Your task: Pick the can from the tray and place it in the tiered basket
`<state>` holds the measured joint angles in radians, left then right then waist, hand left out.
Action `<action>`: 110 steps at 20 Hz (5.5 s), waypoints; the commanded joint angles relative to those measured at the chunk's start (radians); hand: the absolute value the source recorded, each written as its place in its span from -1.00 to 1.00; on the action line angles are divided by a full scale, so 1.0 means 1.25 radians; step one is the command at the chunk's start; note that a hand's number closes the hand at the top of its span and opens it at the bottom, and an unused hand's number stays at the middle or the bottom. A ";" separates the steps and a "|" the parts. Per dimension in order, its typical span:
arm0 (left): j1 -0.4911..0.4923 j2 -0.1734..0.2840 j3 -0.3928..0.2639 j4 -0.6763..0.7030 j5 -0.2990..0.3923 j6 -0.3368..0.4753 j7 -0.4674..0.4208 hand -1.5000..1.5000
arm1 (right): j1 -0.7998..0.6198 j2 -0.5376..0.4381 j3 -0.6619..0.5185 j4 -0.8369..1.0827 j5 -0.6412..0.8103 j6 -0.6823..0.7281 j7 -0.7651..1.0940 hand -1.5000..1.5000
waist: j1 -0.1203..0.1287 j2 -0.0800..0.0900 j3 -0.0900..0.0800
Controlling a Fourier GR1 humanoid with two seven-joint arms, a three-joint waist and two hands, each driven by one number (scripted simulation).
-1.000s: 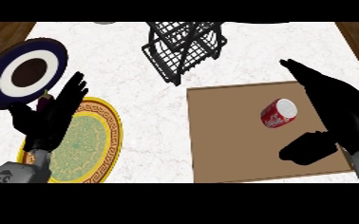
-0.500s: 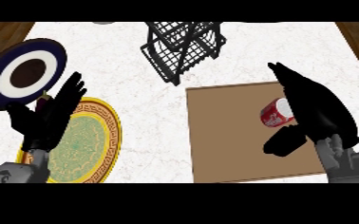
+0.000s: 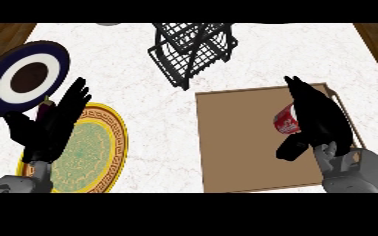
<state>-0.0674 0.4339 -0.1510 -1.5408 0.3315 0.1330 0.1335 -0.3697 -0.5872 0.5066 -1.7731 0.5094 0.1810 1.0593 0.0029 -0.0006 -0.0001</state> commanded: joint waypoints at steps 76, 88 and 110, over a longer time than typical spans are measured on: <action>-0.055 -0.104 0.095 -0.018 -0.092 -0.101 0.093 0.00 | -0.608 0.469 -0.221 0.534 0.460 -0.289 0.124 1.00 | 0.032 0.008 -0.001; -0.043 -0.115 0.104 0.012 -0.128 -0.096 0.049 0.00 | -0.695 0.470 -0.235 0.818 0.444 -0.467 0.042 1.00 | 0.032 0.010 -0.001; -0.024 -0.160 0.078 -0.006 -0.156 -0.092 0.044 0.00 | -0.819 0.470 -0.341 1.046 0.459 -0.800 -0.036 -1.00 | 0.042 0.013 0.000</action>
<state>-0.1065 0.2642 -0.0340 -1.5313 0.1570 -0.0106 0.1822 -1.3881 -0.0012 0.1233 -0.5043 1.1104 -0.6894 0.9847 0.0565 -0.0017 -0.0055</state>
